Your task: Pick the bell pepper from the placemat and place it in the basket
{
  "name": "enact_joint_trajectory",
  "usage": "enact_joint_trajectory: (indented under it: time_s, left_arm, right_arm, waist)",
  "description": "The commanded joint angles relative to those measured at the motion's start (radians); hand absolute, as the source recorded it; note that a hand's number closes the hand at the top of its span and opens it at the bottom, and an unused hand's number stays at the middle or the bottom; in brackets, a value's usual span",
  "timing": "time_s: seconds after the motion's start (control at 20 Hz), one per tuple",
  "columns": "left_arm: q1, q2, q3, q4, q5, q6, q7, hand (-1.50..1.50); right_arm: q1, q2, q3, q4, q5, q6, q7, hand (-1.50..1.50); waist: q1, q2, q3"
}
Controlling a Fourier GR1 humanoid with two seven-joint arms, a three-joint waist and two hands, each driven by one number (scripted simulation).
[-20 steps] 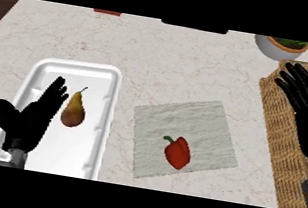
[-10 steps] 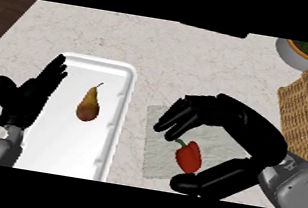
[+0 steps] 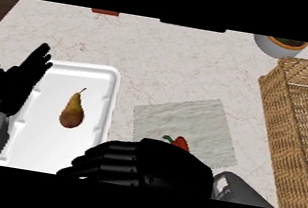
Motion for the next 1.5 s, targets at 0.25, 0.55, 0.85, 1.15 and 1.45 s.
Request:
enact_joint_trajectory:
  time_s: [0.25, 0.55, 0.85, 1.15, 1.45]
  left_arm:
    - [0.014, 0.001, 0.014, -0.002, -0.009, 0.012, -0.004, 0.0]
    - [-0.016, -0.024, 0.002, 0.037, -0.027, 0.005, -0.017, 0.0]
    - [-0.011, 0.011, 0.048, 0.004, -0.005, -0.013, 0.024, 0.0]
    - [-0.053, 0.001, 0.063, 0.026, -0.012, -0.019, 0.033, 0.0]
    - [-0.024, -0.005, 0.073, 0.008, -0.024, -0.042, 0.035, 0.0]
  right_arm:
    - [-0.319, -0.186, -0.117, -0.065, 0.217, 0.124, 0.411, -1.5]
    - [-0.555, -0.174, -0.256, 0.053, 0.01, 0.389, 0.626, -1.5]
    - [-0.529, -0.259, -0.292, 0.108, -0.15, 0.632, 0.619, -1.5]
    - [-0.429, -0.322, -0.433, 0.138, -0.25, 0.73, 0.522, -1.5]
    - [-0.255, -0.304, -0.524, 0.064, -0.155, 0.707, 0.392, -1.5]
  waist:
    - [-0.029, -0.016, -0.003]
    - [-0.012, -0.002, -0.002]
    - [-0.016, 0.0, 0.0]
    - [-0.02, 0.001, 0.001]
    - [-0.017, 0.002, 0.001]
